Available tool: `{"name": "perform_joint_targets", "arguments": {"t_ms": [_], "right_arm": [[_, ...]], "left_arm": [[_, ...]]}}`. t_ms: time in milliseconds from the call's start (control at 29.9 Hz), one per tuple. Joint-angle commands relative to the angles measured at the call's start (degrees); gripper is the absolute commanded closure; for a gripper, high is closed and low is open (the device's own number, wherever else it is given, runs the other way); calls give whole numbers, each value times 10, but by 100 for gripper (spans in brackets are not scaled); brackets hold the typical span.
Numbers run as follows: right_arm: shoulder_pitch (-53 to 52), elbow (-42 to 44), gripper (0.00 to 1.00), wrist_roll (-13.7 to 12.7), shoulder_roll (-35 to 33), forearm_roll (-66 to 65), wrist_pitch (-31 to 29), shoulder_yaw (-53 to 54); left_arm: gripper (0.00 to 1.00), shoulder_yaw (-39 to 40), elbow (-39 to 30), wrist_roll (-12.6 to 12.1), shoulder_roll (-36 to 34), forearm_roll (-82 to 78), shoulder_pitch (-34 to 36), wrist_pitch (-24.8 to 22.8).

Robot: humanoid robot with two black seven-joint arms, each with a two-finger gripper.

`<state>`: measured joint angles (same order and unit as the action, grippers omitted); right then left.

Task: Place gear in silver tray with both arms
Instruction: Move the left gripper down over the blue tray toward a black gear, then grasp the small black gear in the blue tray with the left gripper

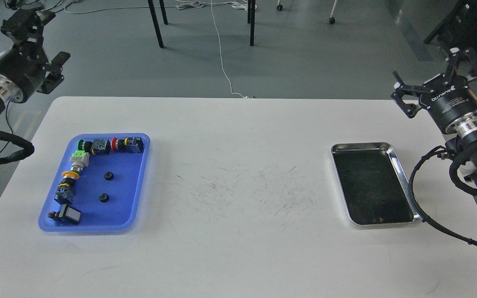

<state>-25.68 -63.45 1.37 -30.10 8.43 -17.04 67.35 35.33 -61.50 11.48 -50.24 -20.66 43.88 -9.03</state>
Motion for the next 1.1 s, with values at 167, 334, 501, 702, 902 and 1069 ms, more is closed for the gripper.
{"name": "perform_joint_targets", "arguments": {"t_ms": [167,334,501,702,902,1069], "right_arm": [[5,-34,1,-1,-21,0,8,10],[5,-37,1,-1,-24,0,8,11],[7,-36,1,-1,-27,-1,8,9],[9,-34,1,-1,-27,-1,8,2],[16,-33,1,-2,-26,-1,7,-1],[26,-30,1,-2,-26,-2,7,-1]], "left_arm": [[2,-9,-156,-45,-143,-85,-7,-42],[2,-43,-216,-44,-195,-142,-9,-42],[2,-111,-286,-56,-248,-338,-10,-38],[2,-155,-276,-65,-203,-619,-12,-35],[2,-196,-210,-65,-122,-734,-12,-3],[2,-225,-177,-77,-63,-788,-12,8]]}}
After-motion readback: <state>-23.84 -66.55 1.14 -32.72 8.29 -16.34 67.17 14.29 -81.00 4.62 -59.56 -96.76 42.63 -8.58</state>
